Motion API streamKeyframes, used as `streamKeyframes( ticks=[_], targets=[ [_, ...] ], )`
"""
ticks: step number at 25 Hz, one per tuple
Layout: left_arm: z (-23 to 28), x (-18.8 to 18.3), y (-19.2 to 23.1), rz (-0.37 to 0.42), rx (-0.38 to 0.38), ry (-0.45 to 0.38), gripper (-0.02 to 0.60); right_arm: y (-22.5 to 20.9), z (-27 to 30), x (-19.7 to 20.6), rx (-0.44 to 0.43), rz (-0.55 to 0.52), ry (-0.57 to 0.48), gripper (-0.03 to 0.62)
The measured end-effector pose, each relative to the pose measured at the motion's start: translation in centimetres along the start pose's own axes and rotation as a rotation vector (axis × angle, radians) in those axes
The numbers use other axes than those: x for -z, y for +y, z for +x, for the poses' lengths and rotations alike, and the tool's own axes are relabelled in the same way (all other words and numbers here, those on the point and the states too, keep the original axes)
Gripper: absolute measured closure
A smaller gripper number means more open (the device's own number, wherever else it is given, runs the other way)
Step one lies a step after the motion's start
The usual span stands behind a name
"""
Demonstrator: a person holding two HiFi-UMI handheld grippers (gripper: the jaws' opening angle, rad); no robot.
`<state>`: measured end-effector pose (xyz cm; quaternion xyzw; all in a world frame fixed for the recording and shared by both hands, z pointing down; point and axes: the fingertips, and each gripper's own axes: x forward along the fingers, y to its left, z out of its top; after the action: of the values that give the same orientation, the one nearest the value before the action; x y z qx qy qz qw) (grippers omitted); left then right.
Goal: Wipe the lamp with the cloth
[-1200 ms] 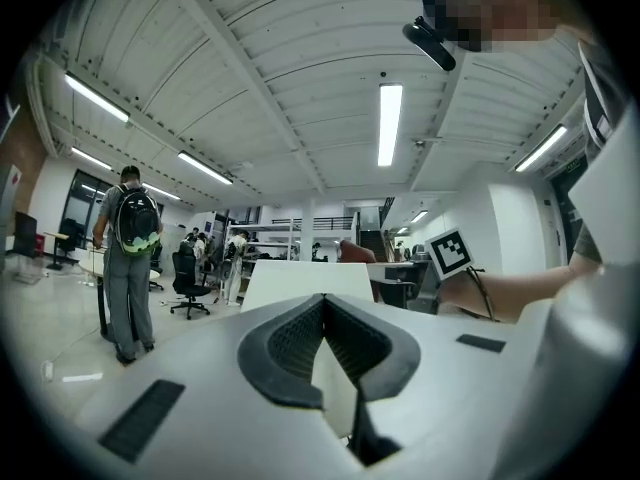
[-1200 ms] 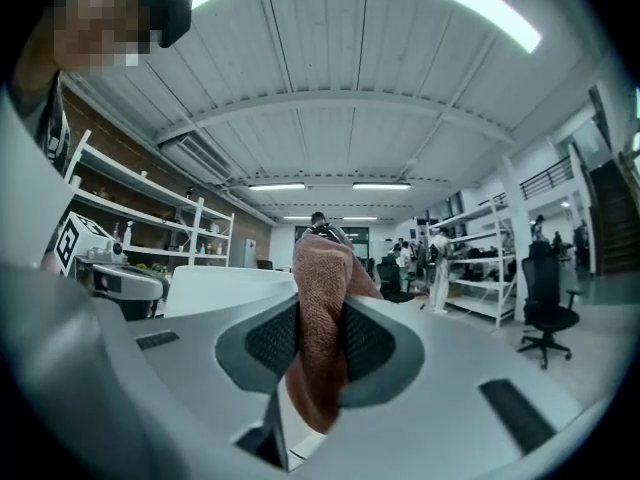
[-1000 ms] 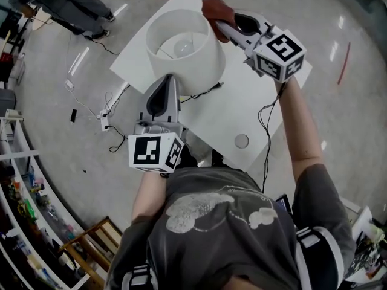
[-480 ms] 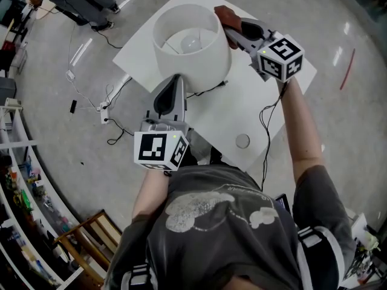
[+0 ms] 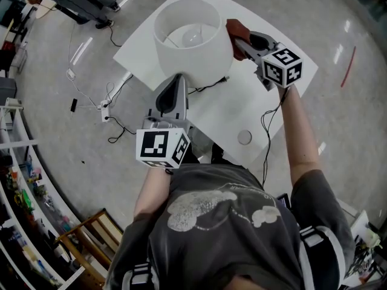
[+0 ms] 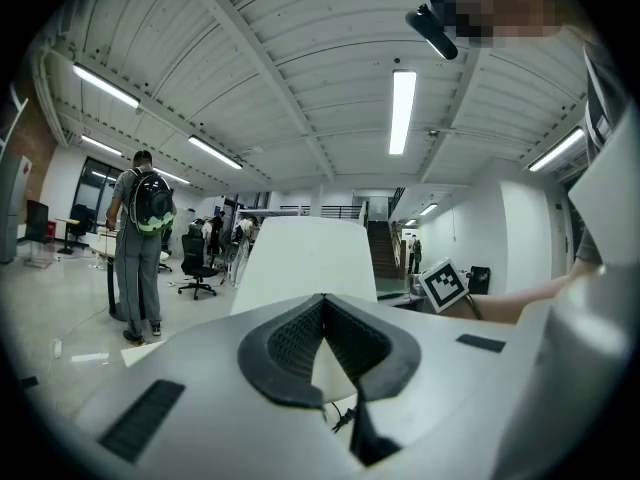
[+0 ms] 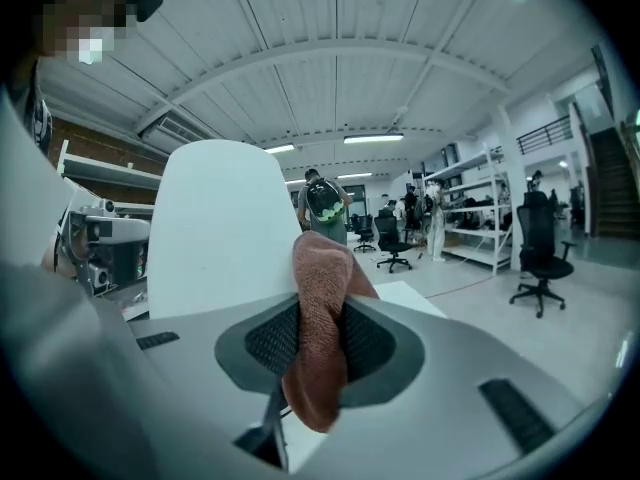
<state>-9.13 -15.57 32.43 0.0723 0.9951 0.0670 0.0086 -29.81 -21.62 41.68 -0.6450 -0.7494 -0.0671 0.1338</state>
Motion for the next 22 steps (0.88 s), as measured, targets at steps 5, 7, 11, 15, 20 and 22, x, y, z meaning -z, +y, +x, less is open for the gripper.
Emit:
streamKeyframes(
  ticks=[5, 7, 11, 15, 20, 22],
  targets=[
    [-0.4, -1.3, 1.1, -0.004, 0.04, -0.055, 0.574, 1.5, -3.0, -3.6, 0.105, -0.022, -0.102, 0.502],
    [-0.1, -1.7, 1.9, 0.002, 0.053, -0.066, 0.574, 2.7, -4.0, -5.8, 0.125, -0.056, -0.149, 0.502],
    [0.3, -3.3, 2.6, 0.002, 0.095, -0.087, 0.574, 5.4, -5.5, -10.1, 0.144, -0.109, -0.218, 0.502],
    [0.4, -4.7, 2.2, 0.002, 0.153, -0.102, 0.574, 7.6, -5.9, -11.9, 0.165, -0.153, -0.213, 0.502],
    [0.1, -5.6, 1.7, -0.008, 0.215, -0.083, 0.574, 9.0, -6.4, -10.5, 0.231, -0.144, -0.155, 0.503],
    [0.5, -5.1, 2.5, -0.017, 0.234, -0.068, 0.574, 8.8, -5.7, -9.0, 0.264, -0.118, -0.135, 0.502]
  ],
)
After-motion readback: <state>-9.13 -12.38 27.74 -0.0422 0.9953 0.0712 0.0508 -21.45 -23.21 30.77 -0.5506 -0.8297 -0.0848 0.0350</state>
